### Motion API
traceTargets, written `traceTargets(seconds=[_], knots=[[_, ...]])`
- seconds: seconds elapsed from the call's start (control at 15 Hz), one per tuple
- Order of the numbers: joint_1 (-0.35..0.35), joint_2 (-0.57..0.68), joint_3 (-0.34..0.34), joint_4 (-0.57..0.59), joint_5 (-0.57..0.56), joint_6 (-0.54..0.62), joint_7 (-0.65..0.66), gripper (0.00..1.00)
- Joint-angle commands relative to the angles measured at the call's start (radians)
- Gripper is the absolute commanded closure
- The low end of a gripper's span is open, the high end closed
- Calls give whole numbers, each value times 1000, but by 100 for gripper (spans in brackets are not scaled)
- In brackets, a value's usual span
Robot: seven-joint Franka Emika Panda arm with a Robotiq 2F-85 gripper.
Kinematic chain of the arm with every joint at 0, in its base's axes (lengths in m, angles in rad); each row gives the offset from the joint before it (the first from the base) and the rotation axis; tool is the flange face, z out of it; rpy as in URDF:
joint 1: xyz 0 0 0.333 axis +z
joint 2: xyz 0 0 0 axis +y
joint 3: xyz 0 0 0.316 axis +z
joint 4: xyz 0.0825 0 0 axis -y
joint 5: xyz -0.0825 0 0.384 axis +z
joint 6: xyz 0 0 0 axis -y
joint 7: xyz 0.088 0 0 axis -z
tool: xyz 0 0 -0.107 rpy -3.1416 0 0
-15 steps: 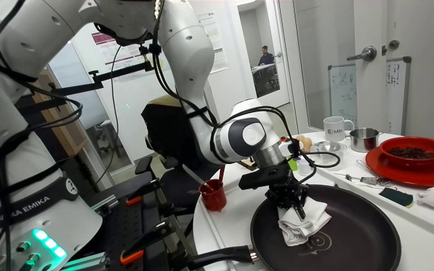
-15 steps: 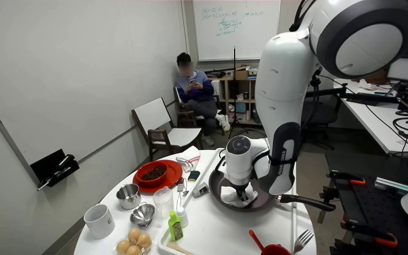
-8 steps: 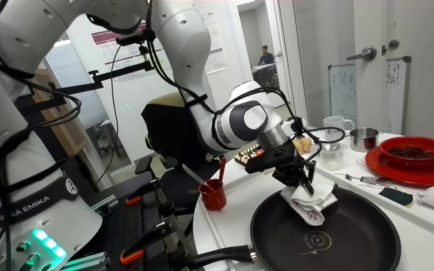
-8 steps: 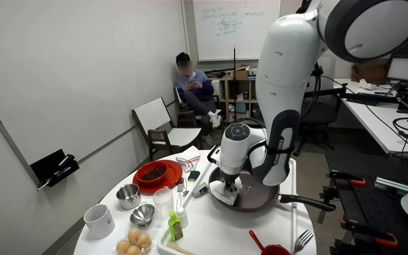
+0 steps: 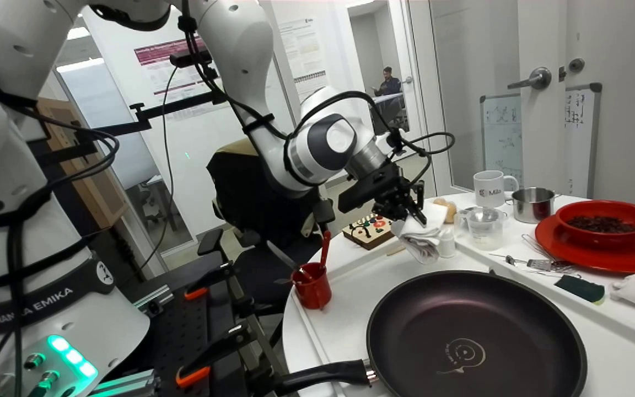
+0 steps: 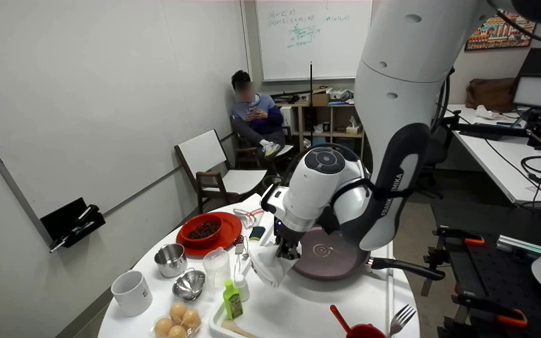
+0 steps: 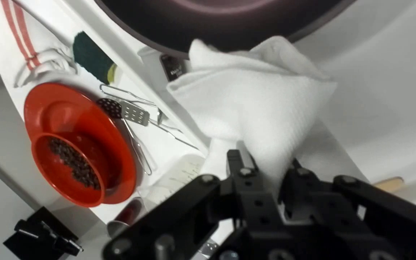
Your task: Use the white towel to wipe the pan
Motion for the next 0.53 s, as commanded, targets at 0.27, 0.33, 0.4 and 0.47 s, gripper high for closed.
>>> traceTargets(seconds=[0.27, 0.33, 0.4, 0.47], knots=[[71, -16, 37, -70, 97, -29, -46, 93], [56, 0, 54, -56, 96, -33, -48, 93], [47, 19, 65, -39, 98, -38, -47, 93], [43, 35, 71, -26, 99, -42, -46, 93]])
